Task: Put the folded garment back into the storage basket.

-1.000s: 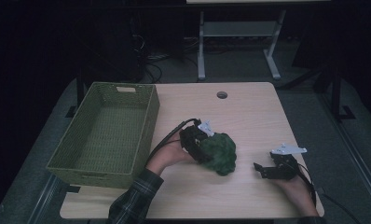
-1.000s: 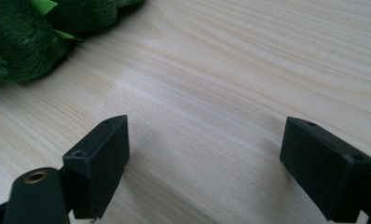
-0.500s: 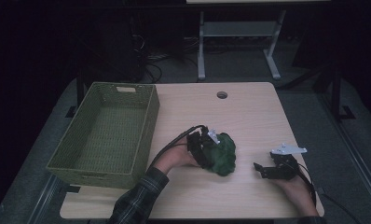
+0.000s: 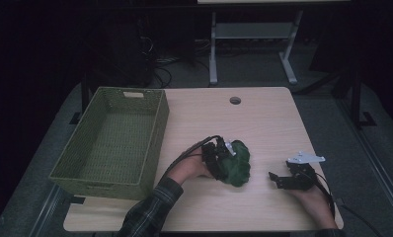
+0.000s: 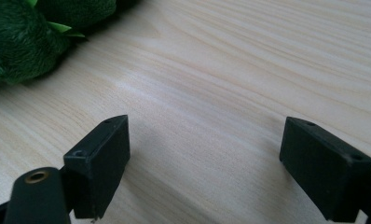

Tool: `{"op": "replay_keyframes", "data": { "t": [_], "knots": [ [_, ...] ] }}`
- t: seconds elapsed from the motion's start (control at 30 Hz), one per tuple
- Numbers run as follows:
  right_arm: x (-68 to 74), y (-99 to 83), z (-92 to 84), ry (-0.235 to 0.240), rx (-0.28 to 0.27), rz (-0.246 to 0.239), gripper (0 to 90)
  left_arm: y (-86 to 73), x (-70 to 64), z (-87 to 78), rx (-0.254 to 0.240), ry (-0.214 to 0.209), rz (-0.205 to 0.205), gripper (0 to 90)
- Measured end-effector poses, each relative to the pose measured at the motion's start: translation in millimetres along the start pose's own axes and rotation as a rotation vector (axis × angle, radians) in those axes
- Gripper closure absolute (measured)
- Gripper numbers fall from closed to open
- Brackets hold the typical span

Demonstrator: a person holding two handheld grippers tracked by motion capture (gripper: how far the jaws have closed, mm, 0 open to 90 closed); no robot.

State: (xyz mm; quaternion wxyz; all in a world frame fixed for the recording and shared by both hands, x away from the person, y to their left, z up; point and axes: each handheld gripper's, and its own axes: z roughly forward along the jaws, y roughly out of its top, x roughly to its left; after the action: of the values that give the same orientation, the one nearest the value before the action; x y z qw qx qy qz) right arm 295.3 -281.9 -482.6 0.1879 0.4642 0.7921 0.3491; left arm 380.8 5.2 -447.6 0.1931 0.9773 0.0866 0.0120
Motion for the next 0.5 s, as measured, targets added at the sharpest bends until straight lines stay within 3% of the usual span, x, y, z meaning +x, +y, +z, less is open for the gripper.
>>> {"op": "replay_keyframes", "data": {
  "t": [0.2, 0.3, 0.5],
  "knots": [
    [0.0, 0.0, 0.0, 0.000, 0.000, 0.000, 15.7, 3.5, 1.0, -4.2, 0.010, -0.014, -0.018, 54.4],
    [0.1, 0.0, 0.0, 0.000, 0.000, 0.000, 15.7, 3.4, 3.6, -6.1, 0.014, -0.043, -0.044, 65.9],
    [0.1, 0.0, 0.0, 0.000, 0.000, 0.000, 15.7, 0.8, 7.0, -7.3, 0.001, -0.072, -0.069, 70.7]
  ]
}}
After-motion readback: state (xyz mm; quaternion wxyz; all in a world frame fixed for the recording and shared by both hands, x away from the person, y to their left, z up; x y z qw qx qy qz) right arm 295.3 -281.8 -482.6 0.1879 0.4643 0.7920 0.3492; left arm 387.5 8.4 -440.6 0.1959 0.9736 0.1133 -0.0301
